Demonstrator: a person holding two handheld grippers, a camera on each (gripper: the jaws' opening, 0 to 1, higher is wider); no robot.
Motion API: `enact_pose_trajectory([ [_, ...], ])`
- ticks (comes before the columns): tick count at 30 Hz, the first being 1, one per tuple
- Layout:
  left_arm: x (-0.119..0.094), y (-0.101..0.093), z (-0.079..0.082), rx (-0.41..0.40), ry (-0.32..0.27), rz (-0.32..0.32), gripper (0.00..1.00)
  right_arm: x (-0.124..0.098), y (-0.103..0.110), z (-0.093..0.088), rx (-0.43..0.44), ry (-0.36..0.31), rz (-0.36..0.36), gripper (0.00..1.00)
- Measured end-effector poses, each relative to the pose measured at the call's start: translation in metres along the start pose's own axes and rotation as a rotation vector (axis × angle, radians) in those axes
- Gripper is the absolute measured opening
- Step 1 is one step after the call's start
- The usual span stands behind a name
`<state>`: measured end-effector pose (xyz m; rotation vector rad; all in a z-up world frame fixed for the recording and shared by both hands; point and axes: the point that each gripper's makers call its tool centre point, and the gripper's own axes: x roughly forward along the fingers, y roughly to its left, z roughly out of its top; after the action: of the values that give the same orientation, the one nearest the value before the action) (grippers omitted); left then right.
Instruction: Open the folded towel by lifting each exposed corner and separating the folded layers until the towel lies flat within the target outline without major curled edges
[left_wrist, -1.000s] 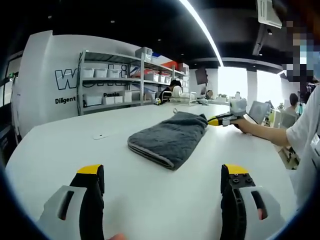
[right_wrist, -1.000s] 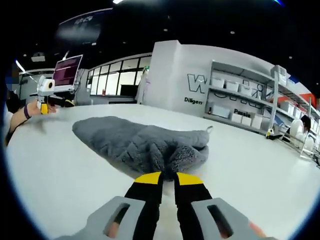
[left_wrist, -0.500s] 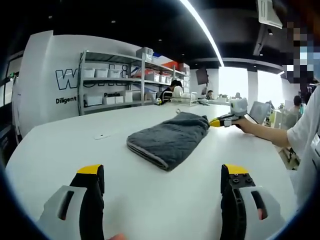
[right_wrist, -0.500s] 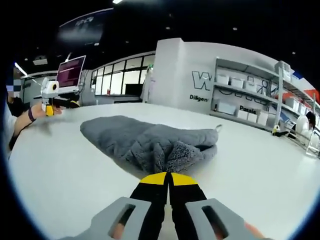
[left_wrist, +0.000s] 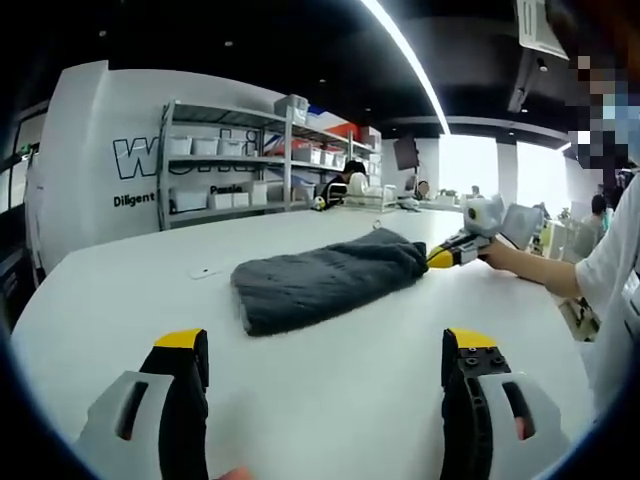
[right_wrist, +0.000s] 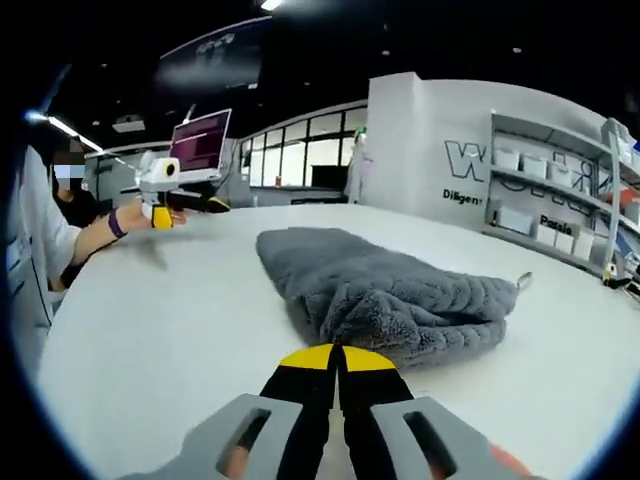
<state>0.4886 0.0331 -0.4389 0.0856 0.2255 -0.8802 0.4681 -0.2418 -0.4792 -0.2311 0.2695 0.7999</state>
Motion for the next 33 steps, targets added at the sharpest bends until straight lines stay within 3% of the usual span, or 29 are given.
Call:
enact_pose_trajectory([
  [19, 0.0, 0.001, -0.002, -0.004, 0.006, -0.001, 0.96, 0.024, 0.086, 0.017, -0.114, -0.044, 0.272, 0.0],
  [33, -0.001, 0.001, -0.001, -0.022, -0.003, 0.0, 0.96, 0.045, 0.14, 0.031, -0.168, -0.078, 0.38, 0.0],
])
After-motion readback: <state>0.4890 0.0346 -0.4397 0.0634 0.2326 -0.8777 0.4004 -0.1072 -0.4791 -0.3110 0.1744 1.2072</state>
